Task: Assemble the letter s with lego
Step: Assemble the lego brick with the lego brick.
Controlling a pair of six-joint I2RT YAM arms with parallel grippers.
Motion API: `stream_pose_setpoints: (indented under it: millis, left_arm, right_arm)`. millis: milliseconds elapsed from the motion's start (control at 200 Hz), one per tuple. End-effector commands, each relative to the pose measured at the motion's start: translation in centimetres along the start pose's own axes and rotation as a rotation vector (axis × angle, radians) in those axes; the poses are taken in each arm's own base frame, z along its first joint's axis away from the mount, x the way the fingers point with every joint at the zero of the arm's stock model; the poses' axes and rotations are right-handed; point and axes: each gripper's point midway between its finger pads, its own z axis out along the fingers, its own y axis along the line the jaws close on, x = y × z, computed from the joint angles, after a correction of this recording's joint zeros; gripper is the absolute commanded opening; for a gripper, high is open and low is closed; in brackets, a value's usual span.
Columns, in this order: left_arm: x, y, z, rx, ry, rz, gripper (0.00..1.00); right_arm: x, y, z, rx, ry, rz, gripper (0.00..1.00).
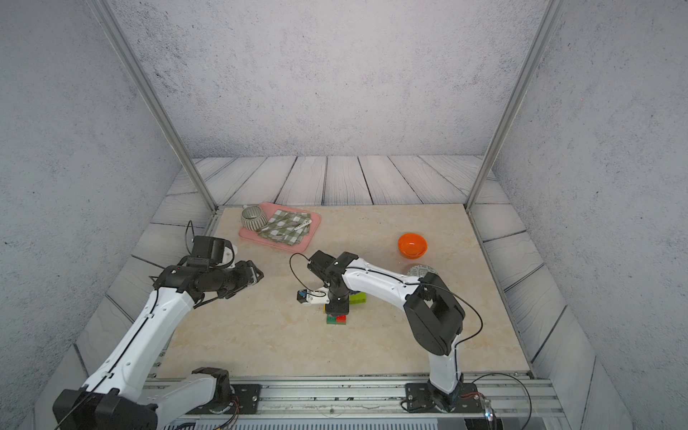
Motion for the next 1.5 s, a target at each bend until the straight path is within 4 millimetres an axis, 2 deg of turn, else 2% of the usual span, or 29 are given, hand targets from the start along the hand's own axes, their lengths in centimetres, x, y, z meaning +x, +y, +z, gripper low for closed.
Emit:
stream_pose_setpoints:
  millis: [0,911,1496]
  left_arm:
    - [0.2,0.4,0.0,-0.01,0.007,0.008,0.66]
    - [-0.1,0.4,-0.3,-0.02,0.004,0.015,0.66]
    - [0.1,0.5,-0.2,-0.021,0.009,0.014,0.66]
  right_arm:
    - [0.4,0.4,0.7,-0.036,0.001,0.022,0.13]
    - [1.4,0.5,1.4,-0.062,-0.001,0.105,0.12]
    - [2.1,1.3,2.2,-0.079,0.012,0.131,0.11]
